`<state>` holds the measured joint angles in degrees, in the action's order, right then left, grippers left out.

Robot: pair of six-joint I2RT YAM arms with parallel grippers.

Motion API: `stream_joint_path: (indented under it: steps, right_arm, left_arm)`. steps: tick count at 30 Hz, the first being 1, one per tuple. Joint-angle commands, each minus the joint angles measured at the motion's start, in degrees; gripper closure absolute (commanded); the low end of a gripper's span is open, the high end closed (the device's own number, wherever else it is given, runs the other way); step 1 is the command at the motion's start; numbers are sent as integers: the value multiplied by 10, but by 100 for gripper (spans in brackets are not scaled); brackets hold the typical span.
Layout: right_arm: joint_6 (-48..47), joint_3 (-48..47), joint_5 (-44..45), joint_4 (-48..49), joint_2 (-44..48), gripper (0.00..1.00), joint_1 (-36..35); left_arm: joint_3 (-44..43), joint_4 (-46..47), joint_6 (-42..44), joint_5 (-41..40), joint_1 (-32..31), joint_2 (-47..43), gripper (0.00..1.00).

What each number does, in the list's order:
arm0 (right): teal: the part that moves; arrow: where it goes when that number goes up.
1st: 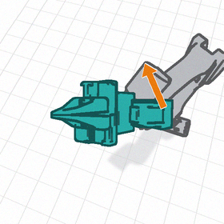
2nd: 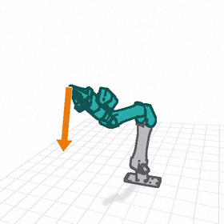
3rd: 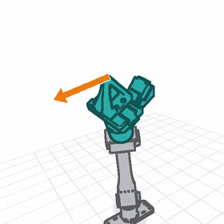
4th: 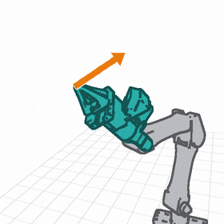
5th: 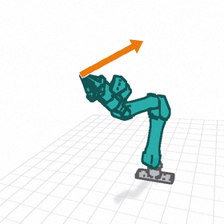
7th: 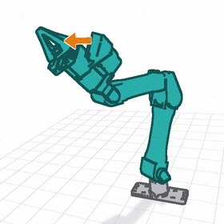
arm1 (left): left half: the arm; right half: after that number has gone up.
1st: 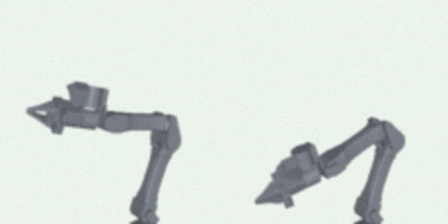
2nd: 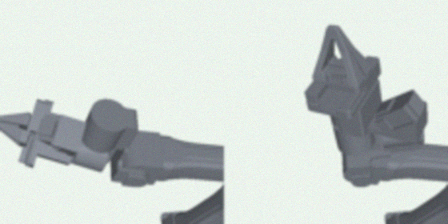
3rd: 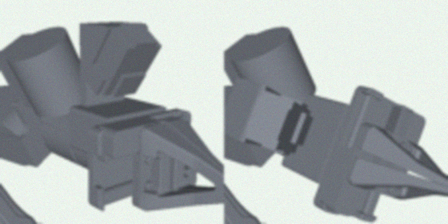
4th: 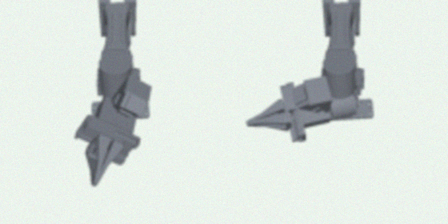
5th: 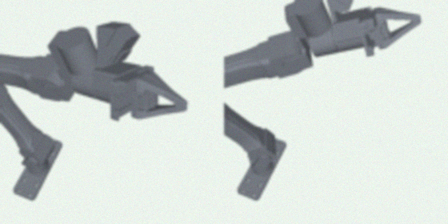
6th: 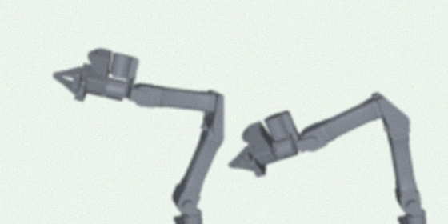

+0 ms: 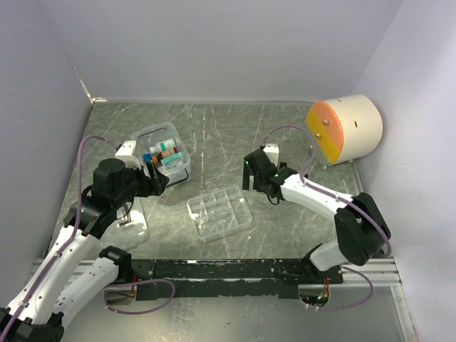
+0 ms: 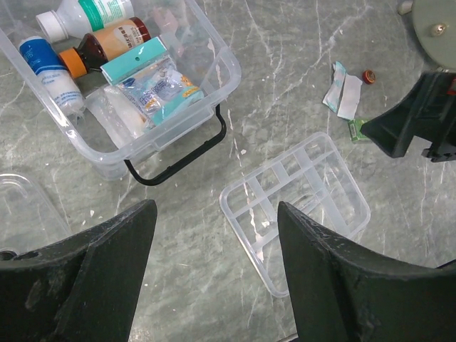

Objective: Organize the medicine kit

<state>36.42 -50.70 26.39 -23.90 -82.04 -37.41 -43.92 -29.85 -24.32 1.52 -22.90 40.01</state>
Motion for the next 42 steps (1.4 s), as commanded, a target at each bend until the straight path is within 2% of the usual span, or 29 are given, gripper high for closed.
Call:
stream_joint_path:
  steps: [1,9,16,29,33,42]
  right_arm:
    - [-67,11,-9,12,-32,0,15]
    - [-56,51,-32,39,-41,0,53]
    - [-94,65,-104,81,-68,6,82]
    - [-61,62,-135,98,-86,17,117]
    - [-37,64,-150,90,-72,25,117]
    - [-45,78,-181,25,-38,42,117]
  left_arm:
    - [2,5,7,11,-3,-6,21]
    - [1,3,7,10,-3,4,21]
    - [0,7,8,20,-3,6,21]
    - [1,9,9,22,-3,3,21]
    - [1,10,10,21,-3,6,21]
    - [1,11,8,21,-3,10,21]
